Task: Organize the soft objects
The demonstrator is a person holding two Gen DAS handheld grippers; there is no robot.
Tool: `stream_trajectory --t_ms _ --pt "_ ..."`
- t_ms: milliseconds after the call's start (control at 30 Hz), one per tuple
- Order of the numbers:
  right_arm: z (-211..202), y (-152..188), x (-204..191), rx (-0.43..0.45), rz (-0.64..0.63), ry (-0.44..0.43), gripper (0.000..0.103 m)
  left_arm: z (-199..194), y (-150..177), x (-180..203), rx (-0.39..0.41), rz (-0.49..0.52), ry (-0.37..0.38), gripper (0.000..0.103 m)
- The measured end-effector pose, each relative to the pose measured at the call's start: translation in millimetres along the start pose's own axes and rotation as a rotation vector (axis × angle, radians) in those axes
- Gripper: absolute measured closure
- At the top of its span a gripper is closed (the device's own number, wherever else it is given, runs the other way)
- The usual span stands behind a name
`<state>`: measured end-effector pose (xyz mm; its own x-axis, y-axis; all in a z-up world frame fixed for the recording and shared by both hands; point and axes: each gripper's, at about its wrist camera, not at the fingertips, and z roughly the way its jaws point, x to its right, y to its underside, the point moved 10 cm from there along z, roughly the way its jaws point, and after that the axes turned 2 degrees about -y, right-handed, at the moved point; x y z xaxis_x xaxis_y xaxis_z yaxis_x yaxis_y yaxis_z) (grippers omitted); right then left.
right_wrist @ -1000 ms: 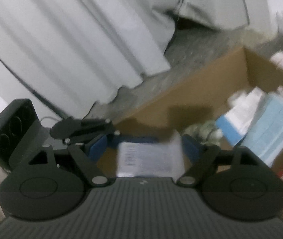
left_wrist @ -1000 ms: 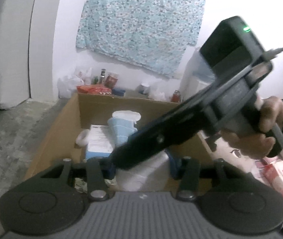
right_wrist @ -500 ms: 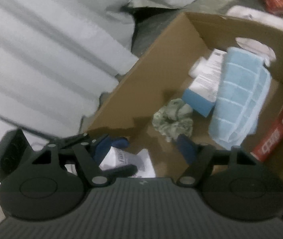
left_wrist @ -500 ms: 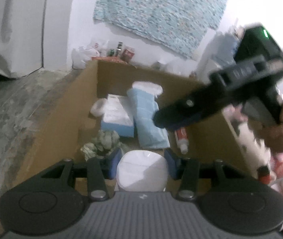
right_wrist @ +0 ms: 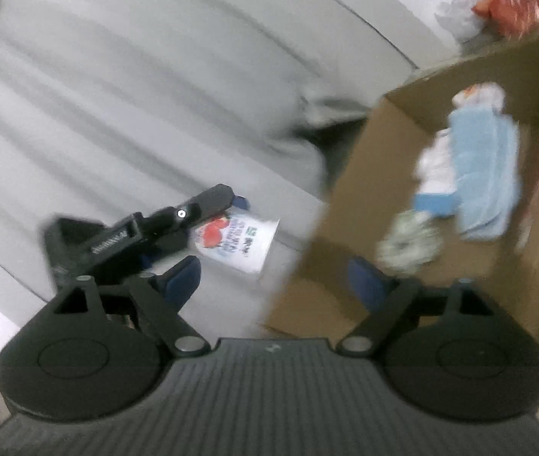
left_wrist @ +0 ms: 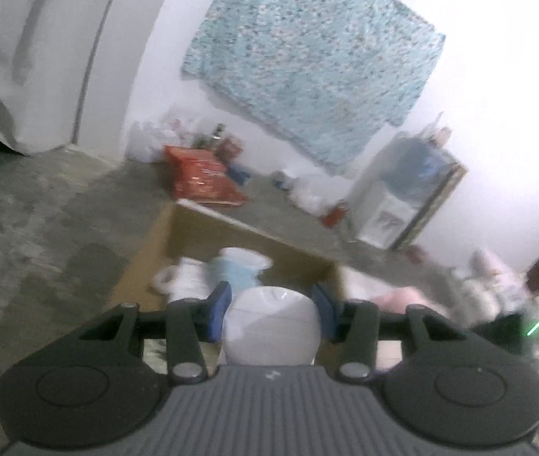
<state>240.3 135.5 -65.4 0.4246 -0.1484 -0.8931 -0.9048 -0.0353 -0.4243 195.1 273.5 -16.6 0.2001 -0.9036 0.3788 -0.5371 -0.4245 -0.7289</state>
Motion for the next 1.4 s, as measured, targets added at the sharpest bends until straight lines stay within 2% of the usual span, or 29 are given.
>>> stream_trajectory --t_ms 67,133,267,400,433,467,500,567,633,667,767,800,867,900,933,967,1000,1100,1133,1233,1400 --pt "-13.6 7.9 -2.0 0.086 0.071 -0.132 0.005 -9.0 -6.8 15.3 -0.009 -0.023 0.049 0.055" --pt "-26.2 14.0 -2.9 0.159 0.129 -0.251 0.000 -16.5 -11.1 32.7 -0.034 -0.046 0.108 0.055" --pt "-52.0 15.0 -5.6 0.313 0.197 -0.494 0.001 -36.3 -16.4 73.4 -0.072 -0.084 0.234 0.055" --pt "-61.3 16.1 -8.9 0.380 0.273 -0.690 0.000 -57.5 -17.0 119.4 -0.074 -0.074 0.346 0.056" --pt "-63.1 17.6 -13.2 0.389 0.282 -0.744 0.000 -61.6 -16.0 131.0 -0.073 -0.068 0.369 0.061" --pt "-64.9 19.1 -17.3 0.395 0.285 -0.780 0.000 -66.1 -15.3 142.5 -0.068 -0.060 0.390 0.092" --pt "-66.3 21.2 -22.3 0.401 0.281 -0.813 0.000 -70.6 -13.1 151.8 -0.062 -0.054 0.409 0.097" --pt "-69.9 27.0 -34.2 0.405 0.267 -0.886 0.000 -79.1 -12.0 170.6 -0.053 -0.055 0.459 0.094" --pt "-71.8 31.4 -27.3 0.444 0.275 -0.824 0.004 -87.8 -10.5 183.6 -0.048 -0.074 0.519 0.094" --pt "-72.5 33.8 -20.8 0.450 0.299 -0.836 0.014 -91.6 -9.7 188.2 -0.032 -0.076 0.528 0.092" --pt "-76.4 30.0 17.2 0.542 0.428 -0.794 0.034 -86.2 -3.2 194.6 0.022 -0.071 0.512 0.093" --pt "-73.8 28.3 25.1 0.541 0.464 -0.788 0.036 -74.6 1.0 191.4 0.005 -0.099 0.496 0.092" --pt "-67.2 27.4 27.9 0.521 0.440 -0.662 0.036 -46.6 10.5 178.6 -0.023 -0.165 0.460 0.089" --pt "-69.0 26.5 25.6 0.508 0.408 -0.586 0.036 -35.8 14.0 171.7 -0.025 -0.171 0.437 0.084" --pt "-75.5 26.9 22.1 0.507 0.375 -0.538 0.036 -21.8 18.9 161.4 -0.046 -0.193 0.386 0.081" --pt "-87.9 26.4 16.1 0.519 0.339 -0.498 0.035 -10.6 23.2 152.8 -0.060 -0.203 0.361 0.072" --pt "-105.0 28.2 11.3 0.548 0.303 -0.463 0.034 -3.0 28.3 145.5 -0.080 -0.208 0.350 0.059" --pt "-159.4 49.1 -7.2 0.617 0.200 -0.451 0.014 4.9 46.1 128.5 -0.146 -0.252 0.330 0.039" --pt "-175.1 60.0 -9.8 0.631 0.170 -0.414 0.007 3.4 51.7 125.4 -0.162 -0.256 0.333 0.038" --pt "-210.3 101.8 -4.2 0.654 0.135 -0.250 0.003 -6.8 65.3 108.7 -0.184 -0.235 0.289 0.029" --pt "-233.1 168.4 21.6 0.649 0.221 -0.079 0.002 -35.3 77.4 84.4 -0.154 -0.203 0.208 0.024"
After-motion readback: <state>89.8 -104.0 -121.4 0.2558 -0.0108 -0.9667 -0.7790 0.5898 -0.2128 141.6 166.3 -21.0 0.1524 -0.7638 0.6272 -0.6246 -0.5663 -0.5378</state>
